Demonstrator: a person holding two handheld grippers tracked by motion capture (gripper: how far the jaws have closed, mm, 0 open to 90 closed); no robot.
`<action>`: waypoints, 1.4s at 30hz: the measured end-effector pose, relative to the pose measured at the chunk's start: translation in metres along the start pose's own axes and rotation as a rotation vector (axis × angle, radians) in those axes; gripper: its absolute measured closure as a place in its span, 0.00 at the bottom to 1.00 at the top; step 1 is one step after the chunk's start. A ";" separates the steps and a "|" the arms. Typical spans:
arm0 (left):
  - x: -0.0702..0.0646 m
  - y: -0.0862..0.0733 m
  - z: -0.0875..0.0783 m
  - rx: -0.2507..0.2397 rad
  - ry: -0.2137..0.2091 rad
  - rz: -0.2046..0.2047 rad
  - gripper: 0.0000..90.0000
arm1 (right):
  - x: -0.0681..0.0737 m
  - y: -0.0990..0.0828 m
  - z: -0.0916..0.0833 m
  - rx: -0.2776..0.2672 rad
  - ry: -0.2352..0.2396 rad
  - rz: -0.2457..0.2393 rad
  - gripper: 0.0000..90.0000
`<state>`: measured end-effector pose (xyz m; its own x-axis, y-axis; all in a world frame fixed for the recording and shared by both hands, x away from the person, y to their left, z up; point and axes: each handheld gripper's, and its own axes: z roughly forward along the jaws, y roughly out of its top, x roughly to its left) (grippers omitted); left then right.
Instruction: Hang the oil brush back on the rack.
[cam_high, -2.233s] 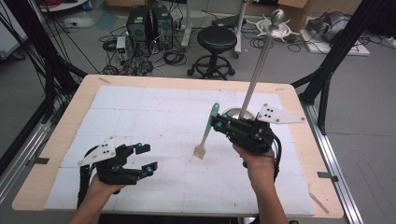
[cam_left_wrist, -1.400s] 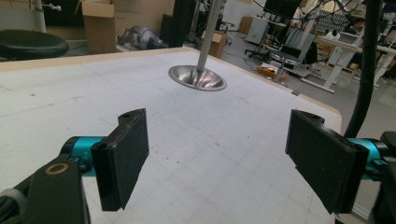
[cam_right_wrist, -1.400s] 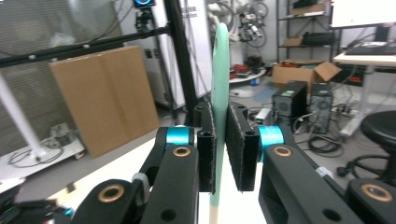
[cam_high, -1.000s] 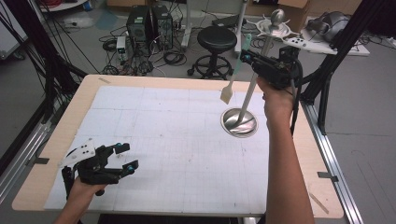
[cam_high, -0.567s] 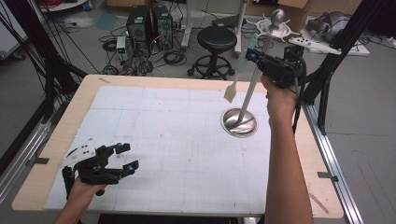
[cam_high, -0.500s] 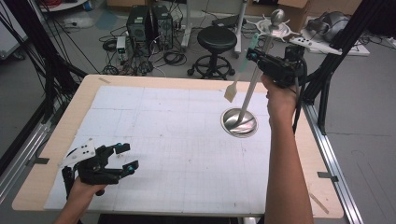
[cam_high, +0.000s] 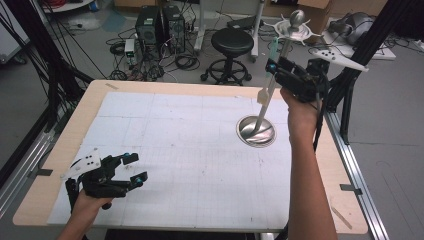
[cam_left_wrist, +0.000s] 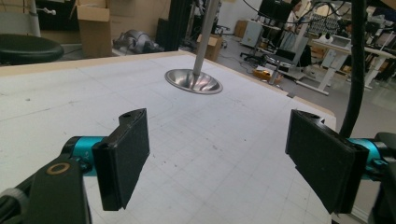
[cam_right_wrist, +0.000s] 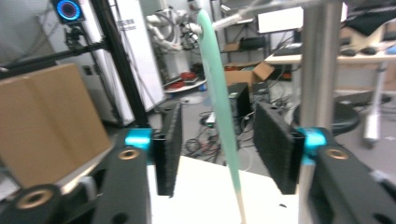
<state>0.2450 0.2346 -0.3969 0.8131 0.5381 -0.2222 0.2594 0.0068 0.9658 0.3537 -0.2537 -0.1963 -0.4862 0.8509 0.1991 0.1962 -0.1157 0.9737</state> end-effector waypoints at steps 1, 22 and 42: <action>0.000 0.000 0.000 0.003 0.004 0.002 0.25 | 0.001 -0.003 -0.003 -0.004 -0.009 -0.004 0.51; 0.006 -0.004 -0.004 -0.027 0.033 0.007 0.24 | 0.006 -0.111 -0.057 0.100 0.050 -0.144 0.22; 0.009 -0.006 -0.009 -0.045 0.066 0.003 0.24 | -0.001 -0.211 -0.110 0.161 0.027 -0.124 0.21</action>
<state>0.2463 0.2471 -0.4034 0.7774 0.5923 -0.2117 0.2324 0.0423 0.9717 0.2187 -0.2865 -0.3900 -0.5374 0.8391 0.0837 0.2663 0.0747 0.9610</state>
